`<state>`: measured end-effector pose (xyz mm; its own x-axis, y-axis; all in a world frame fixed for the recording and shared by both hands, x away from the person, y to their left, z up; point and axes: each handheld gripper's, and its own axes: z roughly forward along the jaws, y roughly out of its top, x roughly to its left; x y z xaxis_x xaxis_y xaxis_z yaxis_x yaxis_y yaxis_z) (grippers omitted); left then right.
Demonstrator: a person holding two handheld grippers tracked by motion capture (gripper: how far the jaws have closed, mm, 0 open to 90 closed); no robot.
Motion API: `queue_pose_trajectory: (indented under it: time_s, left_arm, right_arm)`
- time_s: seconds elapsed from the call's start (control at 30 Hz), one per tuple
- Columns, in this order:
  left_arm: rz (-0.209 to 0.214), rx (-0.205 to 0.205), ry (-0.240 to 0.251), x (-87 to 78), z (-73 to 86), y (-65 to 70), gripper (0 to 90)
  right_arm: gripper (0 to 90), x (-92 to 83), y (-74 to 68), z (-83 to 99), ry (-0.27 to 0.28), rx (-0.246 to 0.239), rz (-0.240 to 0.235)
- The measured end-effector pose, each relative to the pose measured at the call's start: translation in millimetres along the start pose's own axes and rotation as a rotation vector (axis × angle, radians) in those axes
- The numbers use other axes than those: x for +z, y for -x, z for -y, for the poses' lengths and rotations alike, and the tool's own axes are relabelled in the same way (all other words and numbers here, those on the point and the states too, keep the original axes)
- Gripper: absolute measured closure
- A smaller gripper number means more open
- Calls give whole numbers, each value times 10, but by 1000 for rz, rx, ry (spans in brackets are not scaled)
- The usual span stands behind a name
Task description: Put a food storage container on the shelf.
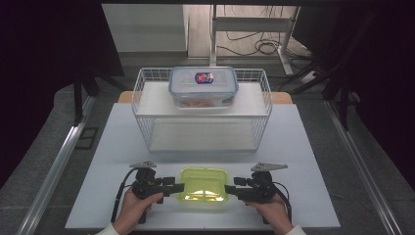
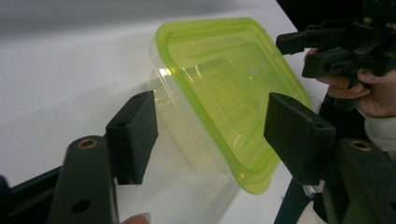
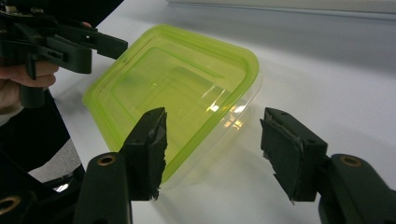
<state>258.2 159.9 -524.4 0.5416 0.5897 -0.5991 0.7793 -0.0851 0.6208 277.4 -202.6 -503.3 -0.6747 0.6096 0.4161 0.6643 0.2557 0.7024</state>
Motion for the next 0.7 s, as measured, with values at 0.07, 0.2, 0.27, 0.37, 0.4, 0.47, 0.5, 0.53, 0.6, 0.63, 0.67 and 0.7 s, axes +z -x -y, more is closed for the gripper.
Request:
queue_pose_trajectory:
  time_s: [0.07,0.2,0.27,0.37,0.4,0.47,0.5,0.53,0.6,0.63,0.67,0.7]
  left_arm:
    - [0,0,-10,20,2,-7,357]
    - [18,-19,-29,85,5,-21,406]
    - [22,-13,-39,97,11,-22,438]
    - [32,-16,-39,106,13,-20,490]
    - [34,-15,-38,107,12,-20,508]
    - [36,-14,-40,108,10,-23,543]
    - [37,-11,-44,103,8,-31,554]
    - [39,-17,-43,102,5,-36,562]
    - [37,-17,-35,98,1,-49,595]
    - [36,-14,-39,93,-1,-56,626]
    - [35,-15,-38,96,0,-56,645]
    - [35,-15,-38,96,0,-56,652]
  right_arm:
    - [410,10,2,-1,-1,2,1]
    - [411,54,15,-2,-14,32,-3]
    - [420,66,15,0,-21,33,-7]
    - [443,82,14,-1,-24,40,-17]
    - [452,89,13,0,-25,44,-20]
    - [473,103,13,2,-31,42,-23]
    - [483,110,12,4,-34,40,-25]
    - [491,115,10,4,-36,41,-30]
    - [513,122,5,5,-39,38,-28]
    - [522,128,4,6,-39,38,-31]
    - [532,135,4,7,-41,39,-29]
    - [532,135,4,7,-41,39,-29]
